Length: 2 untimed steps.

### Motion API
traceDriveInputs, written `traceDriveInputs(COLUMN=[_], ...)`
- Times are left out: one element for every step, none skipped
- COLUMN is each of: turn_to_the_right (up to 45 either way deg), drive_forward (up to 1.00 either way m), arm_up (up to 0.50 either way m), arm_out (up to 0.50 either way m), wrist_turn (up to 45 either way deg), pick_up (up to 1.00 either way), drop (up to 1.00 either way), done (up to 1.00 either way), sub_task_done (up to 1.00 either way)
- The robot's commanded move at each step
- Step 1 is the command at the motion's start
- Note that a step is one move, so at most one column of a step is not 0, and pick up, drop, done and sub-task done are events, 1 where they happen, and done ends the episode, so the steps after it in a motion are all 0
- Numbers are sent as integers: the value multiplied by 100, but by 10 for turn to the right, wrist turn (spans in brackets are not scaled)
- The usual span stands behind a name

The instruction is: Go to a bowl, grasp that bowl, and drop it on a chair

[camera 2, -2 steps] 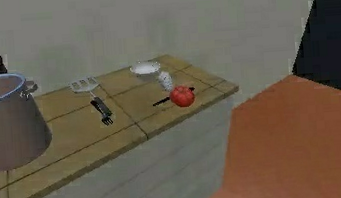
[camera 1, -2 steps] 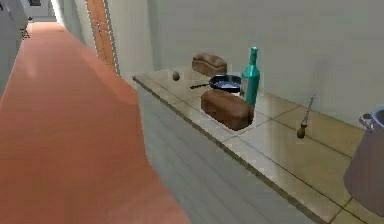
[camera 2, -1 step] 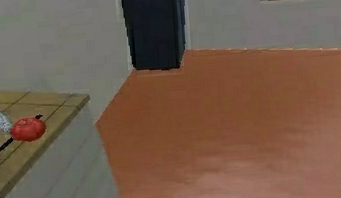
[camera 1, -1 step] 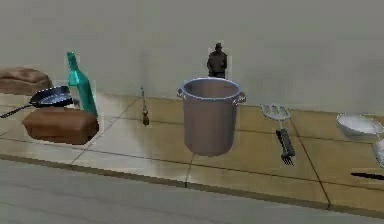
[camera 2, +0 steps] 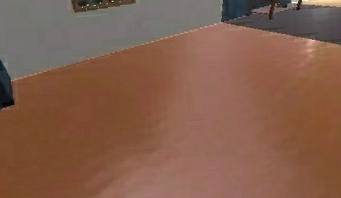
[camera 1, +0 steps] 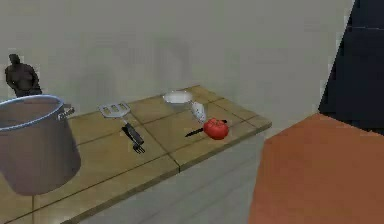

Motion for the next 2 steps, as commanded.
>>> traceDriveInputs(turn_to_the_right=[360,0], drive_forward=[0,100], arm_up=[0,0], arm_out=[0,0], wrist_turn=[0,0], pick_up=[0,0], drop=[0,0], done=[0,0], sub_task_done=[0,0])
